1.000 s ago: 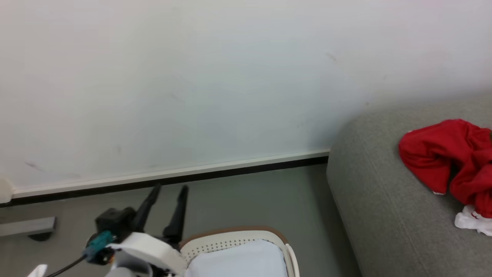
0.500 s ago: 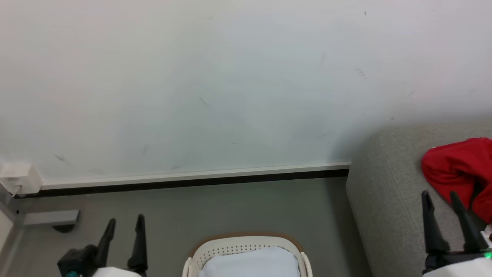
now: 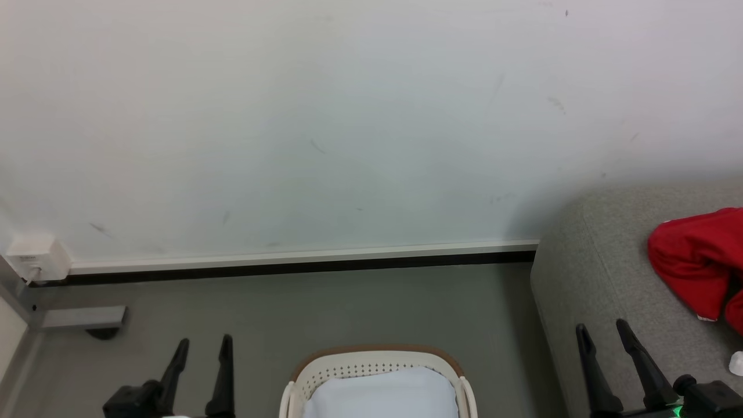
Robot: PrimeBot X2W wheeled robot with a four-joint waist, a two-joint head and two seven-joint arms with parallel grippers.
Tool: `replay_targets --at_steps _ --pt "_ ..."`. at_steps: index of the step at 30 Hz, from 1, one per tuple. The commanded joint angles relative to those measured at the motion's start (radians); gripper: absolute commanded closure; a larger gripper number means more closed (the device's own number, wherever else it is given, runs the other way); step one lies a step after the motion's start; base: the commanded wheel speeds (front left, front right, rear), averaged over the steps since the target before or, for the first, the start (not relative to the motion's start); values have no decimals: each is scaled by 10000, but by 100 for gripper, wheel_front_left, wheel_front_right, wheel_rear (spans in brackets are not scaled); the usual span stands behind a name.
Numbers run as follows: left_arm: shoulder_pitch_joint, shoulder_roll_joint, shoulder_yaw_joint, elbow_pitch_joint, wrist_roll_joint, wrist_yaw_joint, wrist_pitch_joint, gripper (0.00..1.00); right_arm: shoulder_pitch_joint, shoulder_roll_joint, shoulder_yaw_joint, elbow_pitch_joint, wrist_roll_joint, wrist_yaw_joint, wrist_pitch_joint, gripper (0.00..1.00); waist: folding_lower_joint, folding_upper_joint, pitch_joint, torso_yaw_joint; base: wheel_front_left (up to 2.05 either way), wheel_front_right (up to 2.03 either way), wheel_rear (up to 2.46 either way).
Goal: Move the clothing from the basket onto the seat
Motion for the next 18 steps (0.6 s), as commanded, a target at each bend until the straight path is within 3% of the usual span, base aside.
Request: replay_targets --at_steps 1,18 --pt "-2 -14 31 39 97 -22 -5 0 -109 12 1 -4 53 -17 6 0 0 -1 9 -1 0 0 0" --pt "-111 -113 237 193 200 -227 -6 0 -355 87 -82 254 -131 -17 5 0 0 -1 -12 -120 0 0 0"
